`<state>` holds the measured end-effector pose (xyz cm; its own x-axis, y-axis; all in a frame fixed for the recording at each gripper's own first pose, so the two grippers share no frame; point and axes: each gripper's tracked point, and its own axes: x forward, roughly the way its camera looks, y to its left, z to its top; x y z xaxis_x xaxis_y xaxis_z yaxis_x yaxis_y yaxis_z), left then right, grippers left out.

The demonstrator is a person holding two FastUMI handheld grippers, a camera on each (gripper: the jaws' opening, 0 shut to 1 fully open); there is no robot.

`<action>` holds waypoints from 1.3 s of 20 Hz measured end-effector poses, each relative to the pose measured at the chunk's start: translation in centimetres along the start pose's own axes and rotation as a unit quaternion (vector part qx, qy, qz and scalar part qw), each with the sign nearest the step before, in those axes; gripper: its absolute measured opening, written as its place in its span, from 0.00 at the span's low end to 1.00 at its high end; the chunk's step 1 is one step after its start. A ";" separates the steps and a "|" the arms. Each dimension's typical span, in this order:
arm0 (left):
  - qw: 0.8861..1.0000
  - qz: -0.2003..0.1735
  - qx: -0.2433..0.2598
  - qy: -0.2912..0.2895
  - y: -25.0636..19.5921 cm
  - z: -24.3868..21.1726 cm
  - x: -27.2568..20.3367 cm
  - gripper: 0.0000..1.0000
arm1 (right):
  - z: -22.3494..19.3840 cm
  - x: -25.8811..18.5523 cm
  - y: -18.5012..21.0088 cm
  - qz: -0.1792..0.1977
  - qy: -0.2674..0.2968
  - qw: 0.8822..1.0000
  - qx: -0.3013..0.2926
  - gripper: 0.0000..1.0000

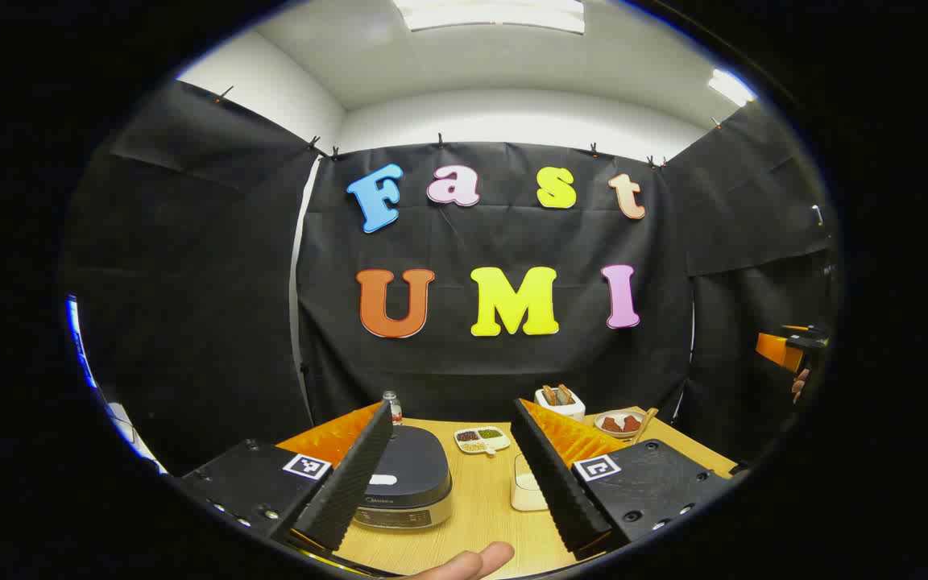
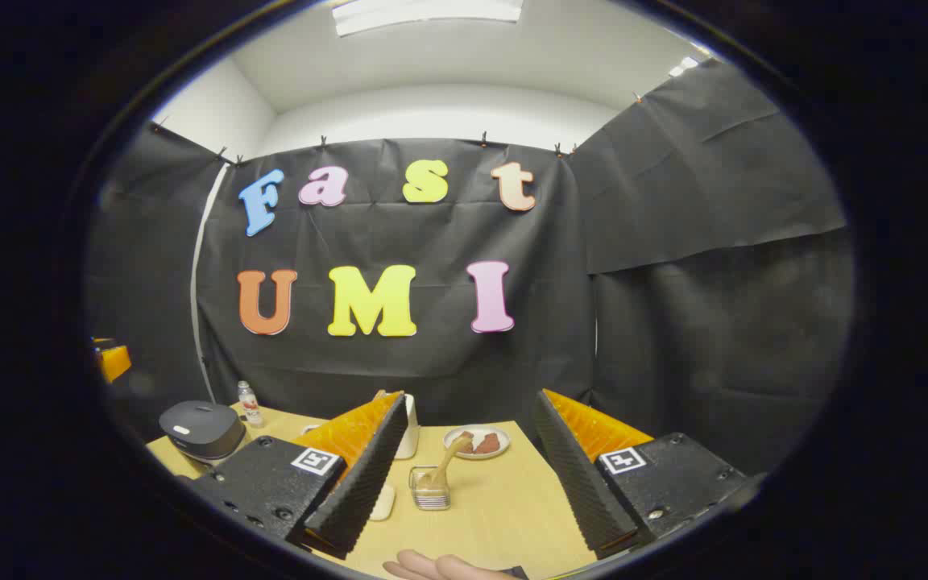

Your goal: Close the left gripper, press the button to open the rice cooker; take a wooden spoon from the chopstick holder with the right hand, scoop a spoonful of rice and pour it into the rice cooker, then put the wooden spoon back into the chopstick holder.

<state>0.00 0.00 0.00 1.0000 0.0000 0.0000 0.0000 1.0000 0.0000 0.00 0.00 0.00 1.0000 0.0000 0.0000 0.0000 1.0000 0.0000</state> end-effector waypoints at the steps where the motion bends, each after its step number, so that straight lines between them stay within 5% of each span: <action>1: 1.000 -0.002 0.002 -0.002 -0.1 -0.1 -0.1 0.94 | 0.0 0.0 0.0 0.001 -0.001 1.000 -0.001 0.98; 22: 0.999 0.025 0.004 0.026 2.8 -3.3 3.5 0.94 | -0.3 0.2 -0.6 -0.011 -0.017 1.000 -0.005 1.00; 24: 0.999 0.021 0.007 0.030 3.1 -3.8 4.1 0.88 | -0.4 0.3 -0.8 -0.013 -0.016 1.000 -0.004 1.00; 26: 0.999 0.016 0.006 0.051 3.1 -5.1 4.8 0.68 | -0.6 0.5 -1.0 -0.013 -0.015 1.000 -0.003 1.00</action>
<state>4.84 3.07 -5.07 0.9943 0.0327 -0.1014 -0.0315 0.9994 0.0139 0.54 -1.00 -0.56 0.9992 -0.0269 0.0305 0.0271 0.9996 -0.0055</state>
